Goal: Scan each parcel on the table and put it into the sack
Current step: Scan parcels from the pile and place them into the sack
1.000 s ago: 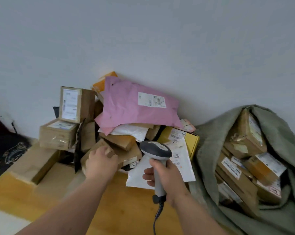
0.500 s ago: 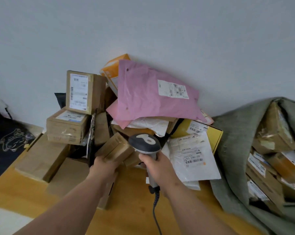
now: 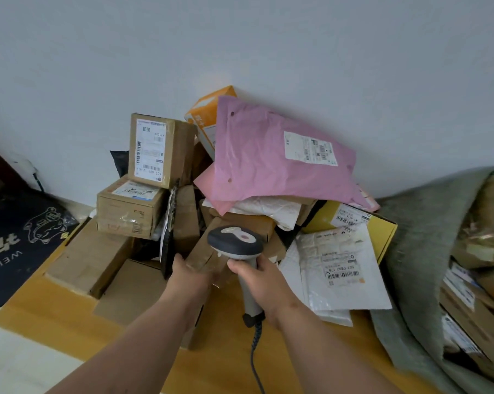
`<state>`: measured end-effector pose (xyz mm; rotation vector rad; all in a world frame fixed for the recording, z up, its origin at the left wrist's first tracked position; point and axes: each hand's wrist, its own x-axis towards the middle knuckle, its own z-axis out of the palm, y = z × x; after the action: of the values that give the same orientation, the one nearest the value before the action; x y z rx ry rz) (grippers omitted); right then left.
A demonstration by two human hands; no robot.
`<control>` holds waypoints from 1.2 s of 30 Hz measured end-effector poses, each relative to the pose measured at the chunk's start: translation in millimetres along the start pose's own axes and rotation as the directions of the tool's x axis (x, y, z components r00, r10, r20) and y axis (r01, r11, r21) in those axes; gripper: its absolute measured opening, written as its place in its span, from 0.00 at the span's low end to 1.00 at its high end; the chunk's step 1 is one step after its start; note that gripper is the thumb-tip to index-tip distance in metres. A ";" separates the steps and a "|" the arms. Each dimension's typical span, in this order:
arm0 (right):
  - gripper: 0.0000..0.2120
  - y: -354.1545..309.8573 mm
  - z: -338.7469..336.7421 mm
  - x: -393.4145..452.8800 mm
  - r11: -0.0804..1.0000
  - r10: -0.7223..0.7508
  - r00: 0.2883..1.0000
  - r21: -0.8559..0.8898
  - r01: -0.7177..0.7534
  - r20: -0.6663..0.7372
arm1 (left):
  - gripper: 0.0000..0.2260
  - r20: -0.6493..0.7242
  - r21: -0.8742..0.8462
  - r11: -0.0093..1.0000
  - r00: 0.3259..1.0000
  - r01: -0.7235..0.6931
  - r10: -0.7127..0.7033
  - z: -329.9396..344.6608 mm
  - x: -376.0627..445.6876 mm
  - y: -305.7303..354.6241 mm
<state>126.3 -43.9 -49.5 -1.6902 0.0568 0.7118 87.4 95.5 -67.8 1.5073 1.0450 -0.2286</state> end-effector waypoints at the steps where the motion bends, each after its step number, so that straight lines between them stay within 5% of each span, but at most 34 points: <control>1: 0.18 2.2 -2.5 -1.9 1.000 0.001 1.000 0.020 -0.001 0.012 | 0.50 0.008 -0.002 1.000 1.000 0.003 -0.003 2.5 -1.6 0.5; 6: 0.16 12.9 -15.1 -14.4 0.997 -0.006 0.998 0.073 0.002 0.062 | 0.46 0.029 0.018 0.999 0.999 0.032 -0.033 17.4 -5.5 -4.2; 12: 0.11 23.0 -32.5 -23.2 0.991 0.020 0.999 0.128 -0.025 0.042 | 0.46 -0.100 0.379 0.925 0.994 0.005 0.036 40.8 -17.1 -4.0; 16: 0.15 28.0 -40.7 -27.8 0.985 0.022 0.999 0.168 -0.030 0.045 | 0.46 -0.099 0.393 0.915 0.986 -0.087 0.136 45.5 -21.7 -12.3; 20: 0.20 30.1 -52.5 -35.9 0.972 0.004 1.000 0.234 -0.001 -0.012 | 0.38 -0.025 0.011 0.999 0.999 -0.036 0.036 39.7 -27.8 -18.9; 25: 0.10 22.3 -83.8 -57.1 0.915 0.015 0.999 0.402 0.006 -0.048 | 0.21 0.200 -0.513 0.856 0.978 0.056 0.056 43.5 -54.3 -14.8; 30: 0.10 15.1 -110.7 -87.1 0.900 -0.011 0.999 0.436 0.024 -0.032 | 0.22 0.265 -0.683 0.720 0.961 0.125 0.084 58.8 -87.3 -8.9; 36: 0.11 17.2 -153.3 -133.5 0.906 -0.050 0.999 0.421 0.037 0.021 | 0.23 0.297 -0.712 0.690 0.945 0.126 0.135 92.0 -124.7 -10.1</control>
<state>75.7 -232.1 10.6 -1.2607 0.1406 0.6387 47.0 -44.6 -14.4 0.7020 0.7211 -0.0374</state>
